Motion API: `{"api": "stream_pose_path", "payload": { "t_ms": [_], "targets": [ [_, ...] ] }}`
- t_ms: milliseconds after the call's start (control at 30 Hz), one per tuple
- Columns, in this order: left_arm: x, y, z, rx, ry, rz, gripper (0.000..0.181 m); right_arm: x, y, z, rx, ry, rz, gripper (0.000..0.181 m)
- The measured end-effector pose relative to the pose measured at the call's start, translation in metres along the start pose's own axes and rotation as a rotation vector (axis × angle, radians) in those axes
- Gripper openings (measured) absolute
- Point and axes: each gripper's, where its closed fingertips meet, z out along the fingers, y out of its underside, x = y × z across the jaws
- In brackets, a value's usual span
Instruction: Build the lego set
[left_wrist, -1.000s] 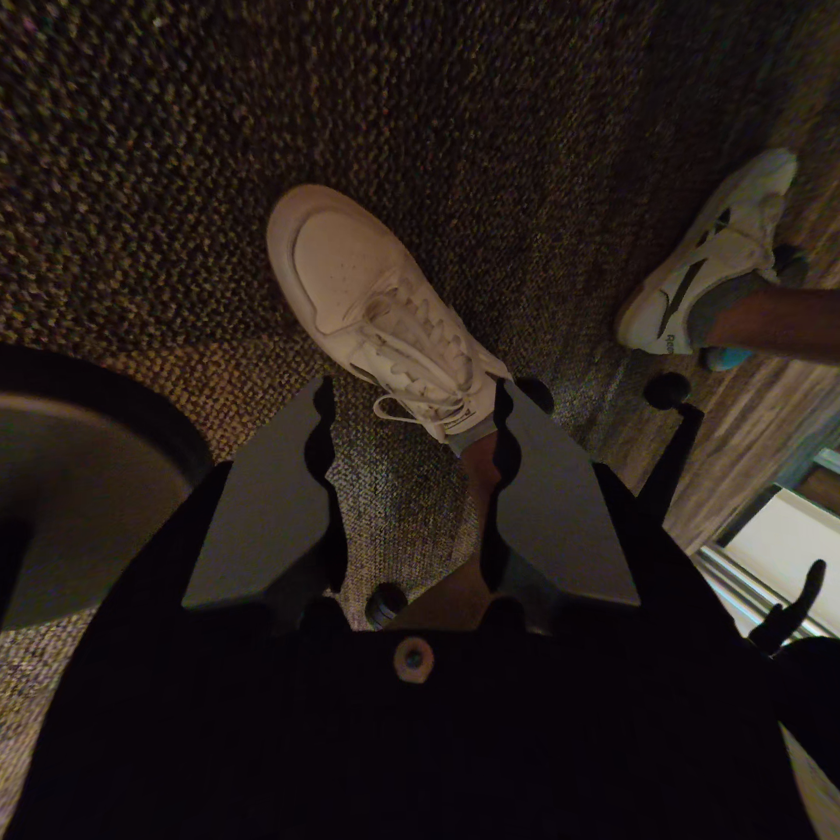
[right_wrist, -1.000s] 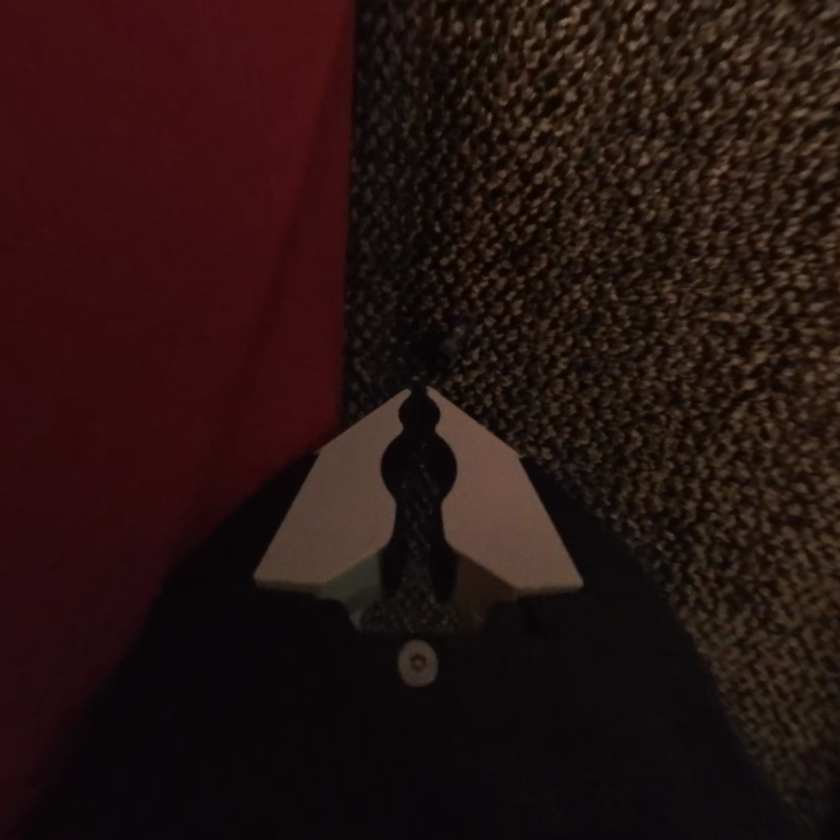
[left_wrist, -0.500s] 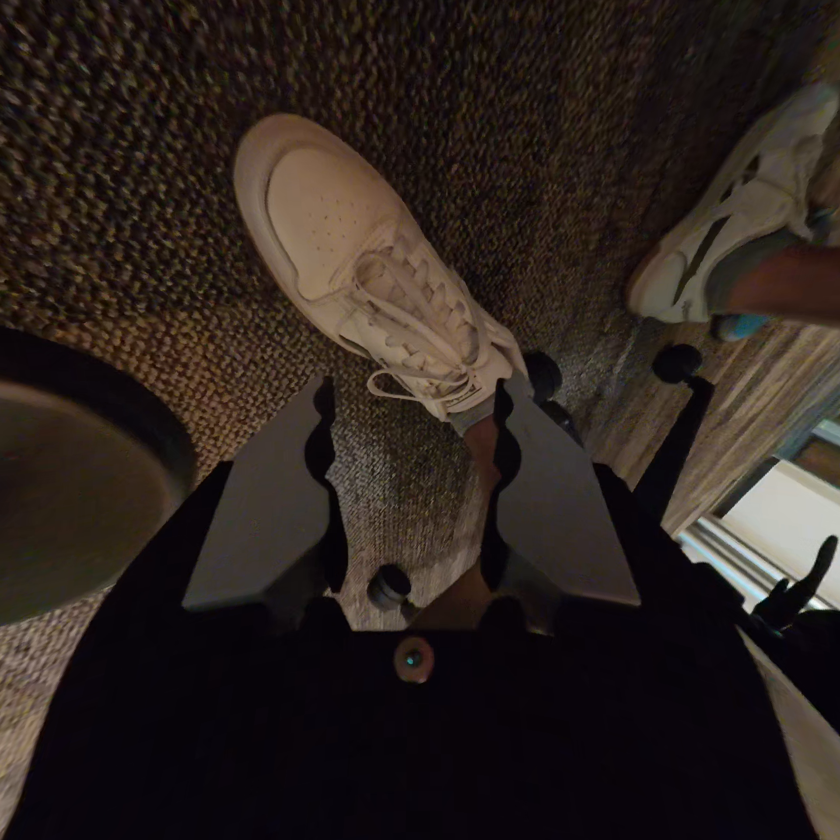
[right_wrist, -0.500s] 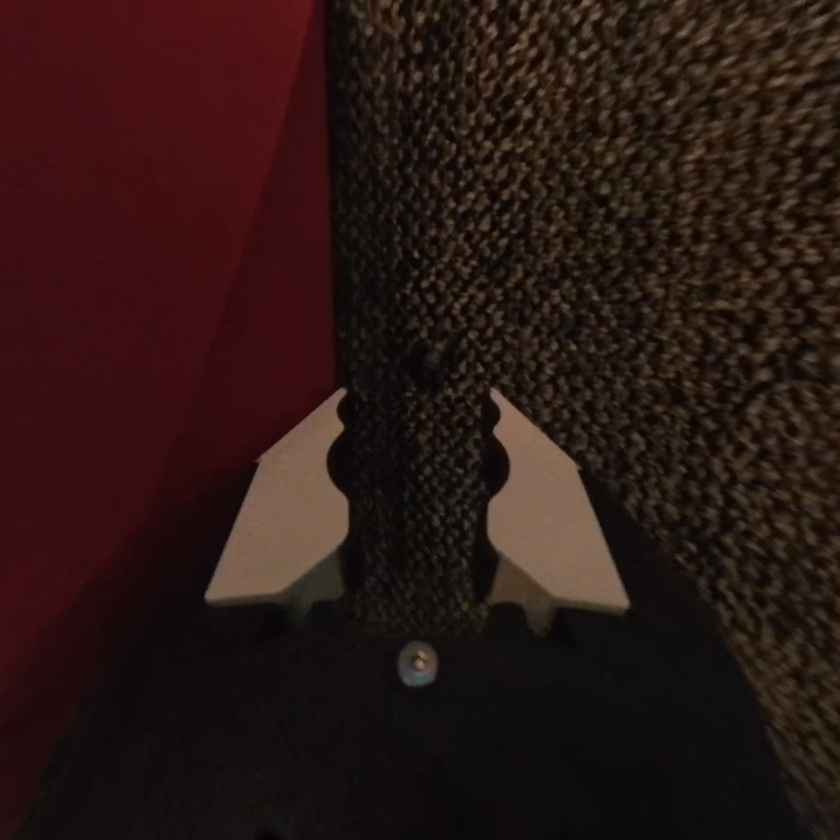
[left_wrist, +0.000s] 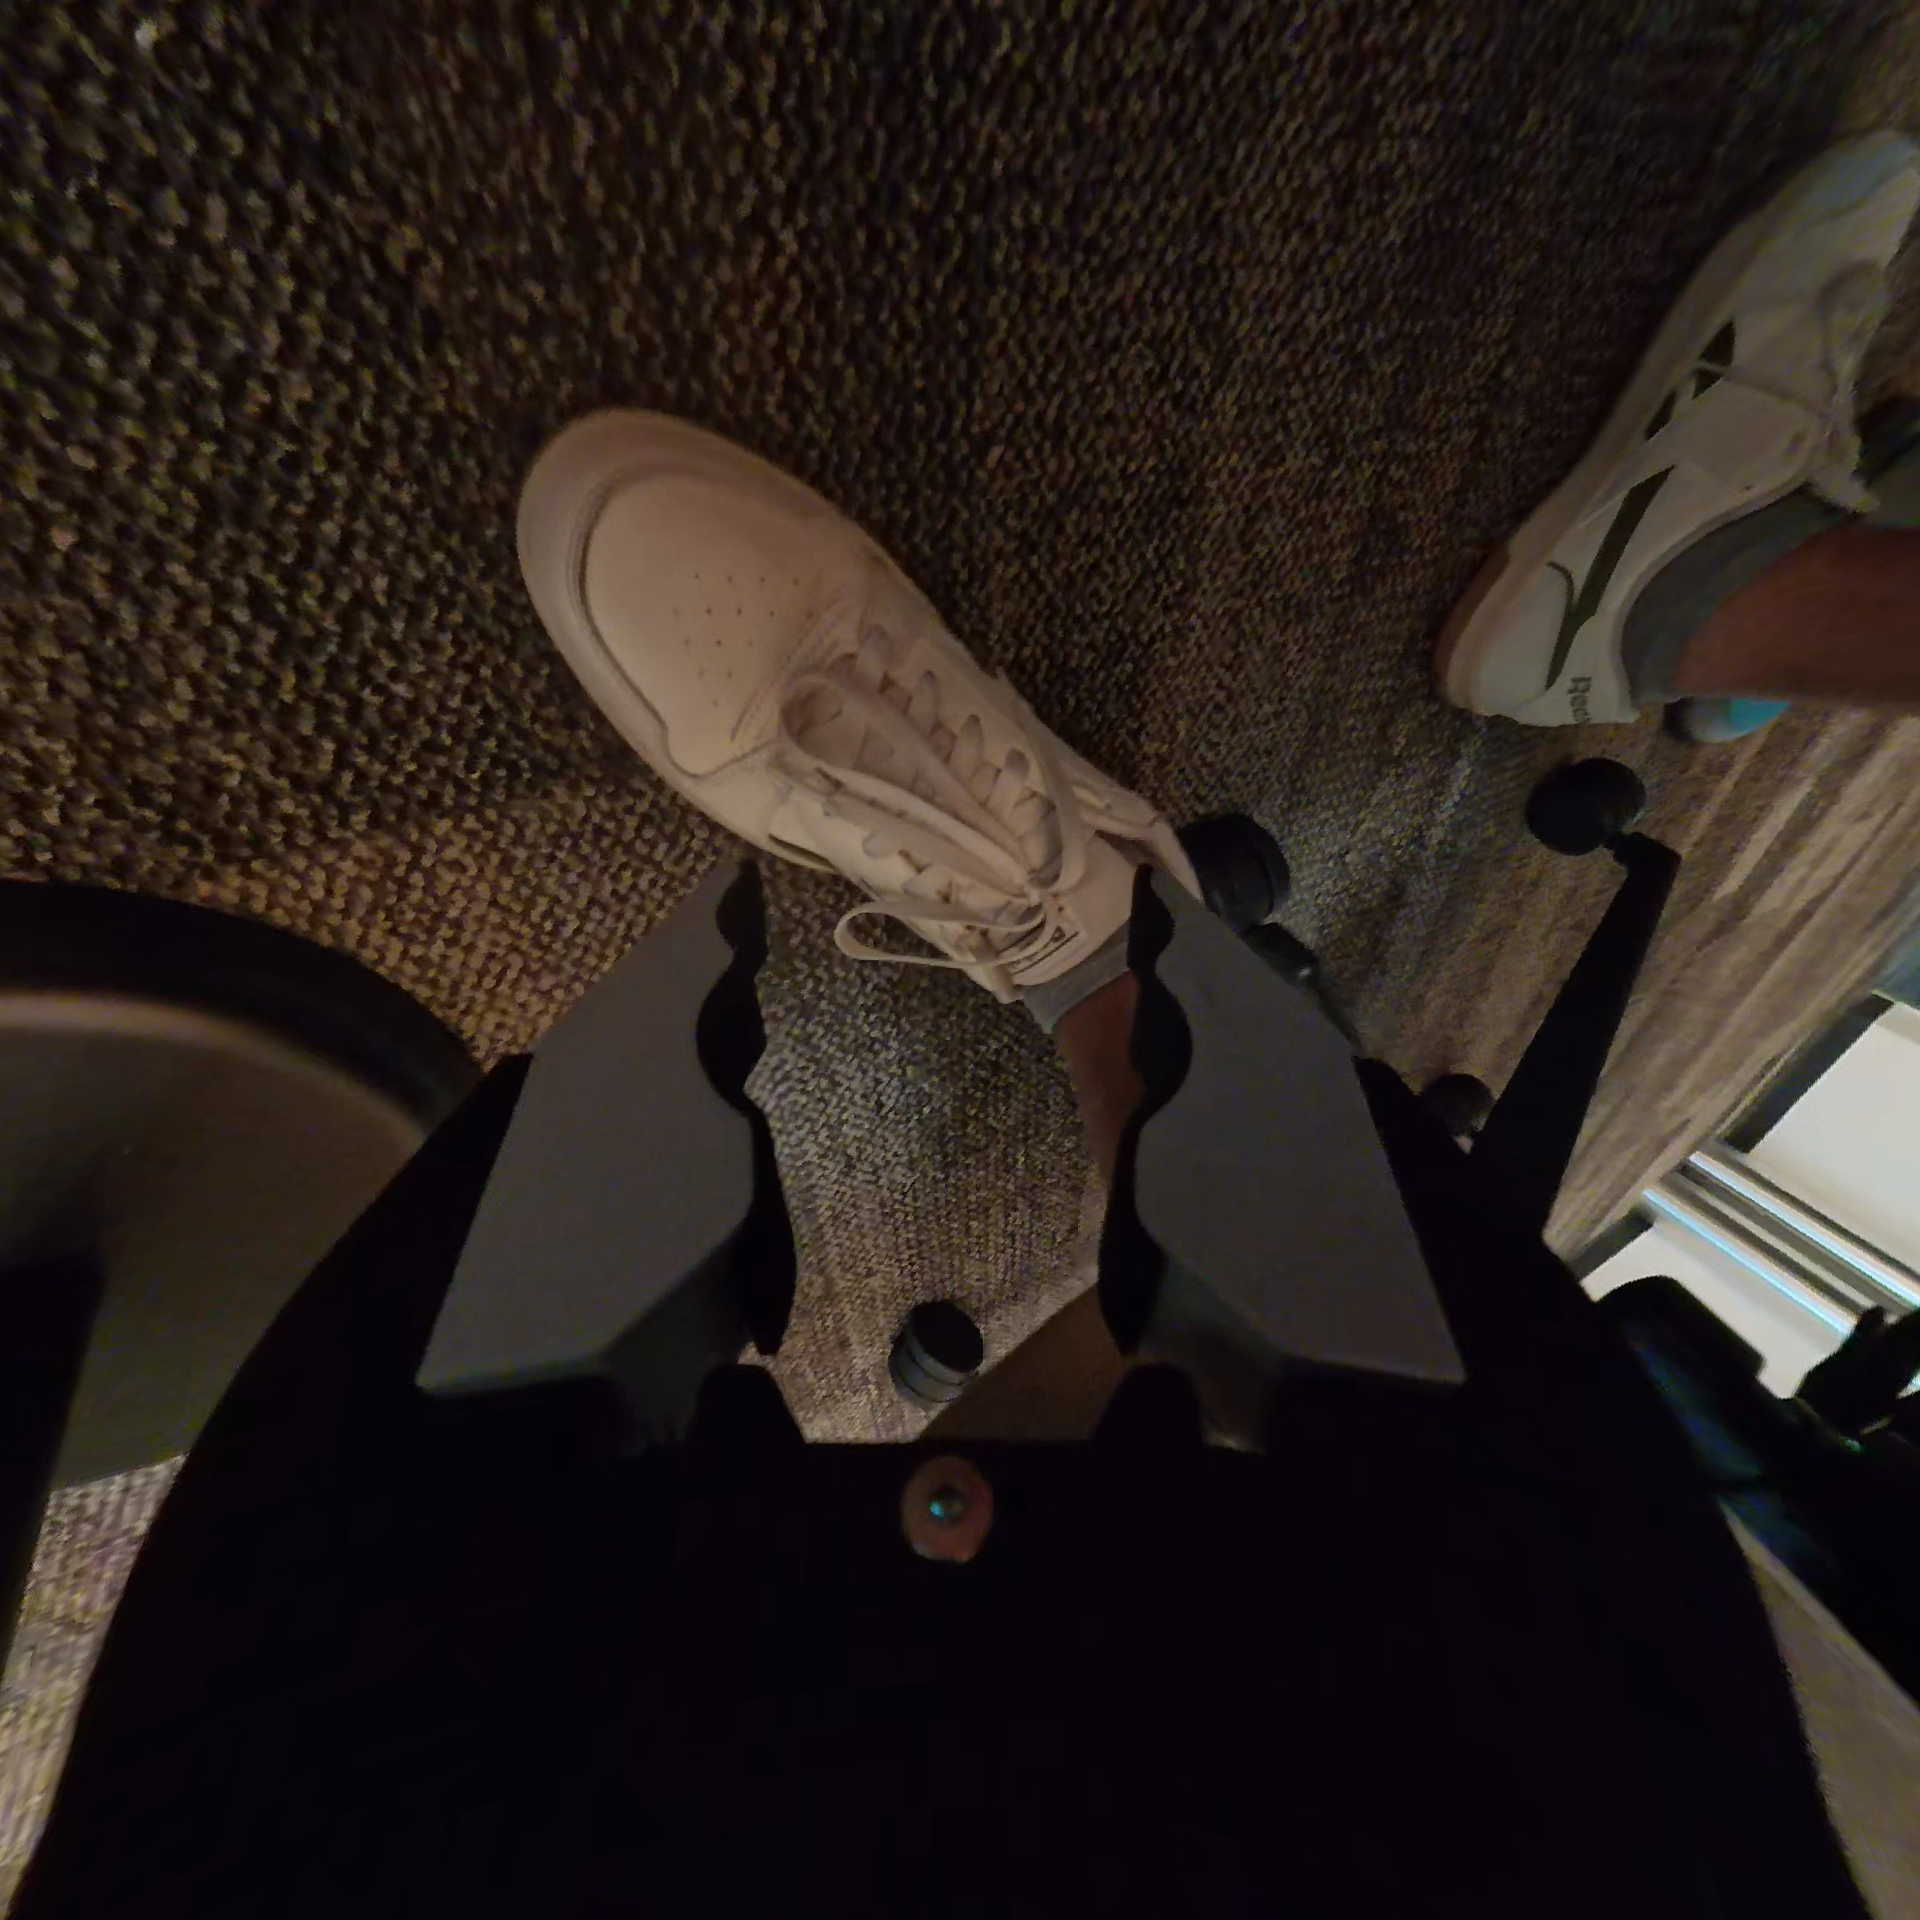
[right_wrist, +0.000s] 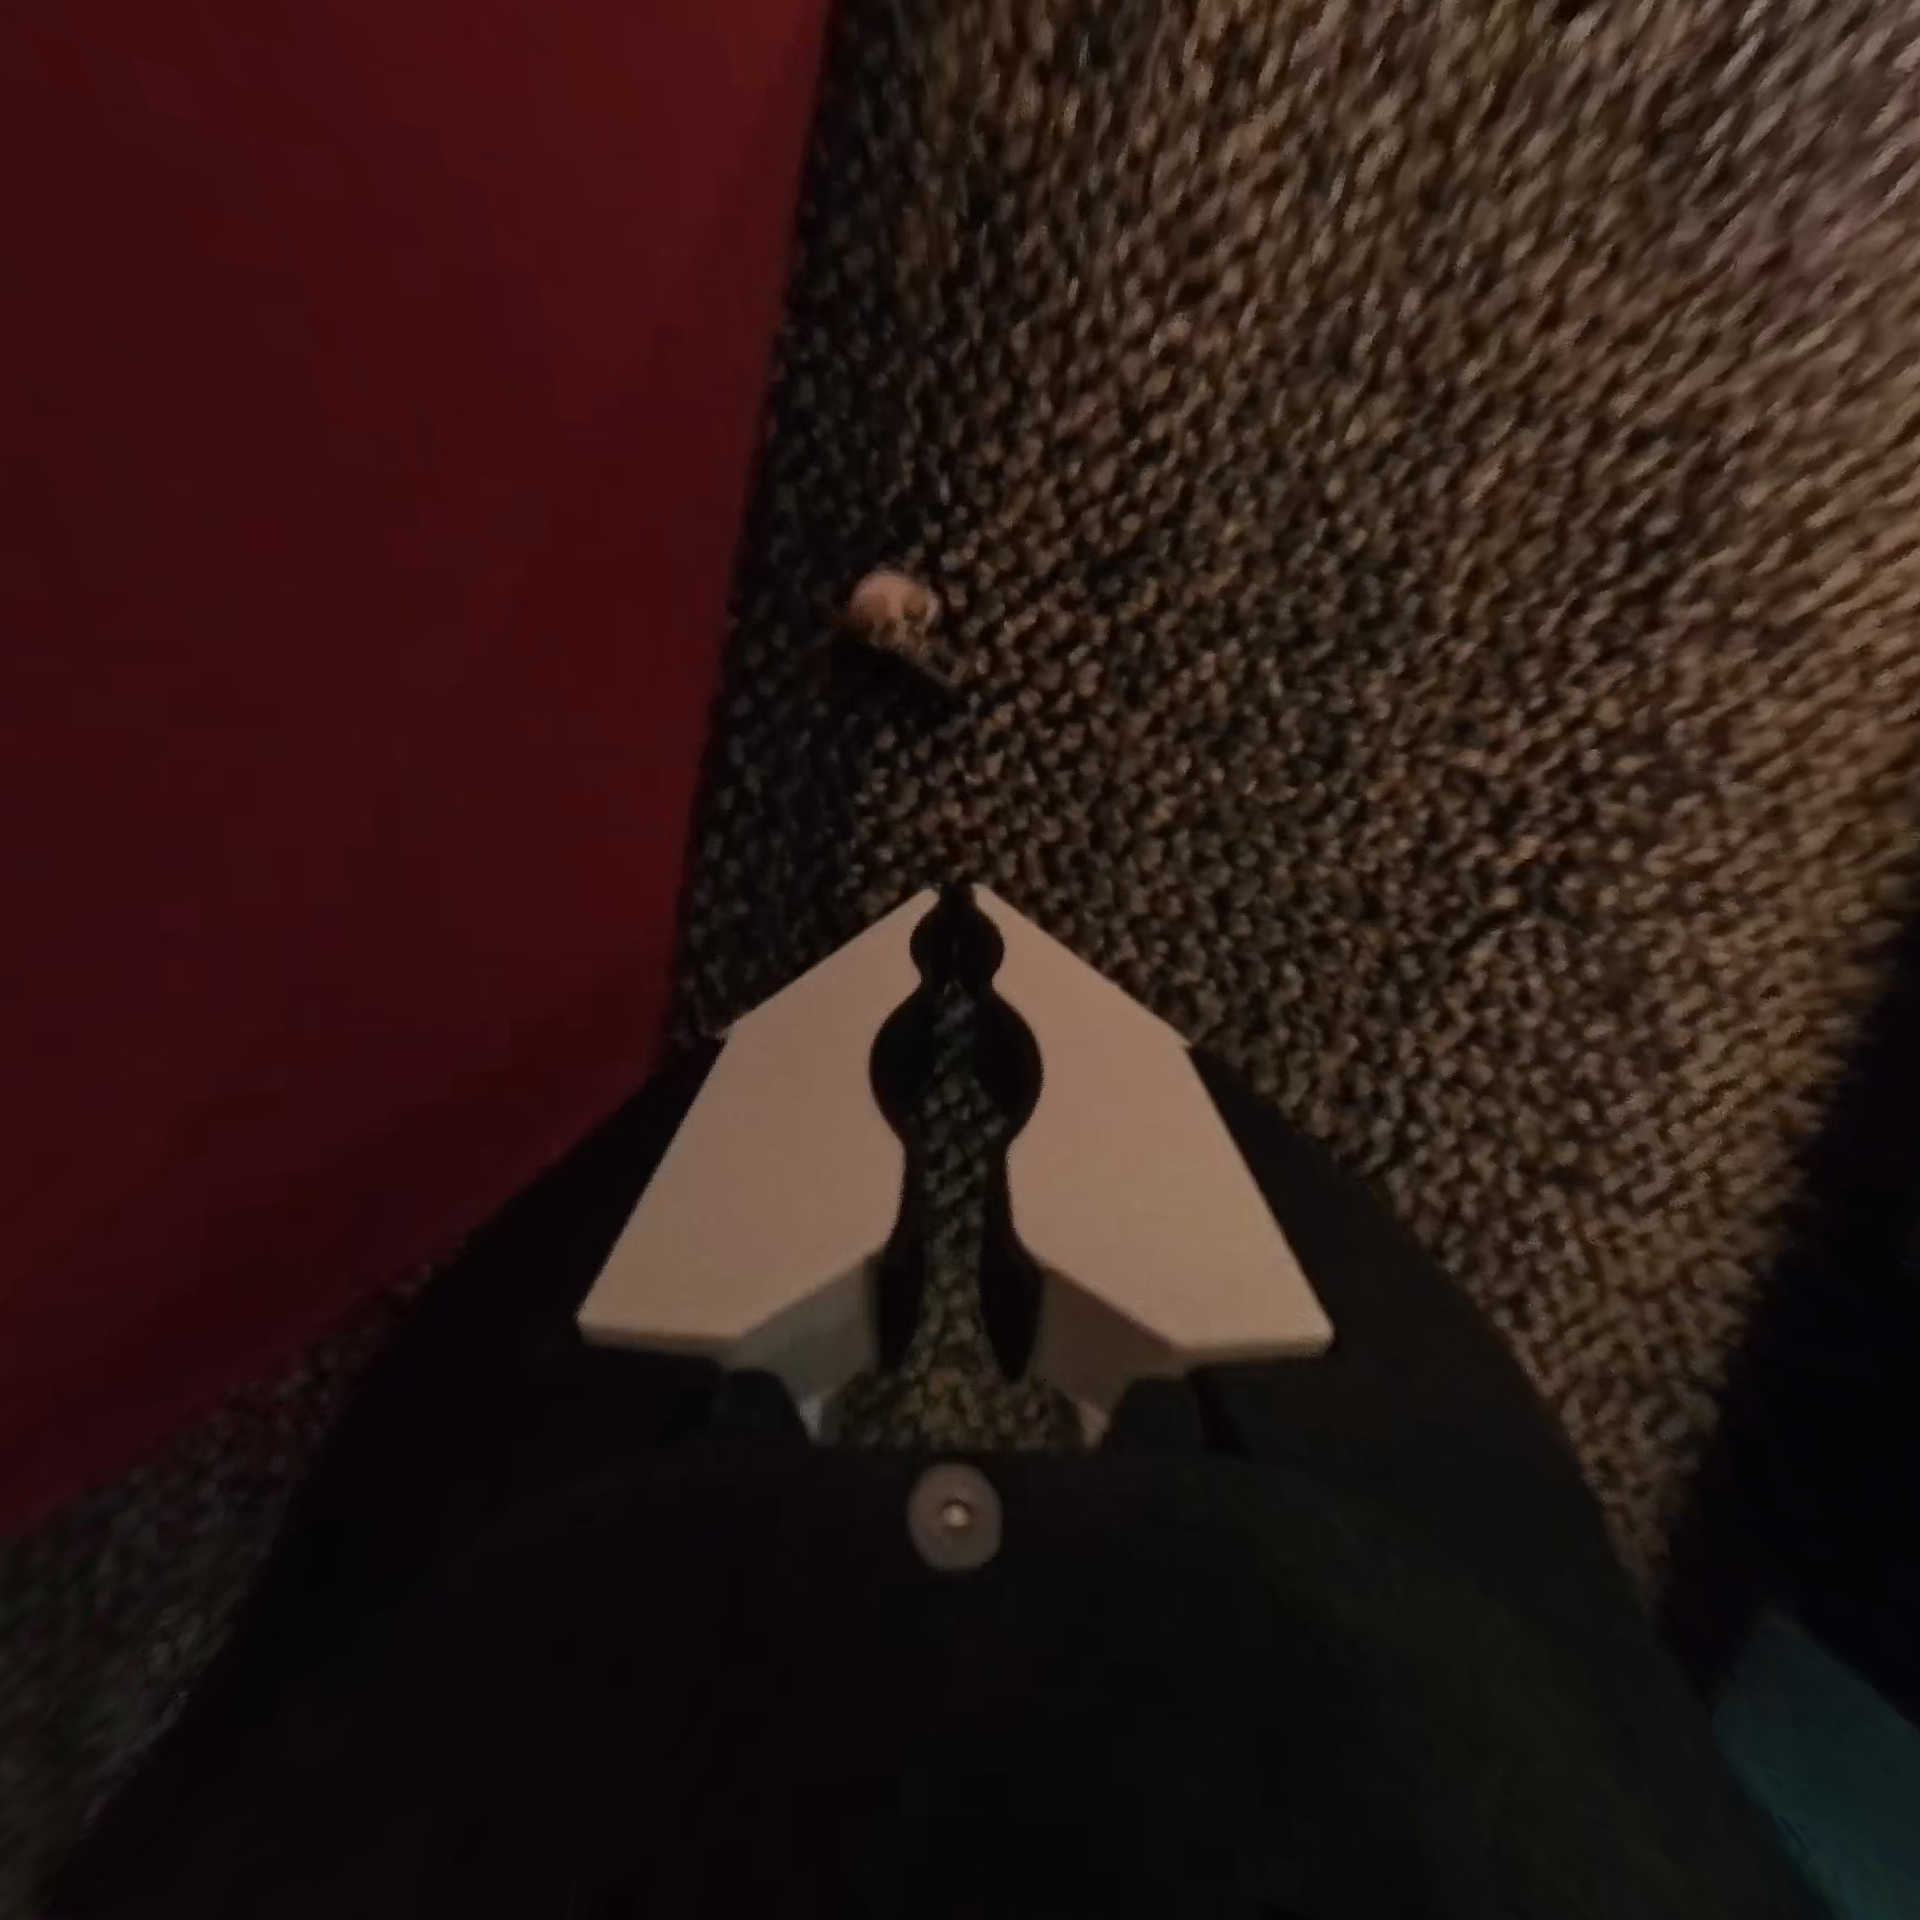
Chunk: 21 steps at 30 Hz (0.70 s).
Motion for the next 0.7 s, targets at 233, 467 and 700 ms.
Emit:
{"api": "stream_pose_path", "payload": {
  "t_ms": [233, 467, 700],
  "targets": [
    [-0.008, 0.016, 0.006, -0.028, 0.026, -0.074, 0.070, -0.007, -0.039, 0.019, -0.008, 0.034, 0.061, 0.029],
    [0.000, 0.007, 0.007, -0.052, 0.007, -0.001, 0.071, -0.026, -0.005, 0.024, -0.147, -0.060, -0.027, 0.000],
    [0.003, 0.008, 0.008, -0.056, 0.018, -0.004, 0.071, -0.053, 0.046, -0.004, -0.270, -0.275, -0.232, 0.000]
  ]
}}
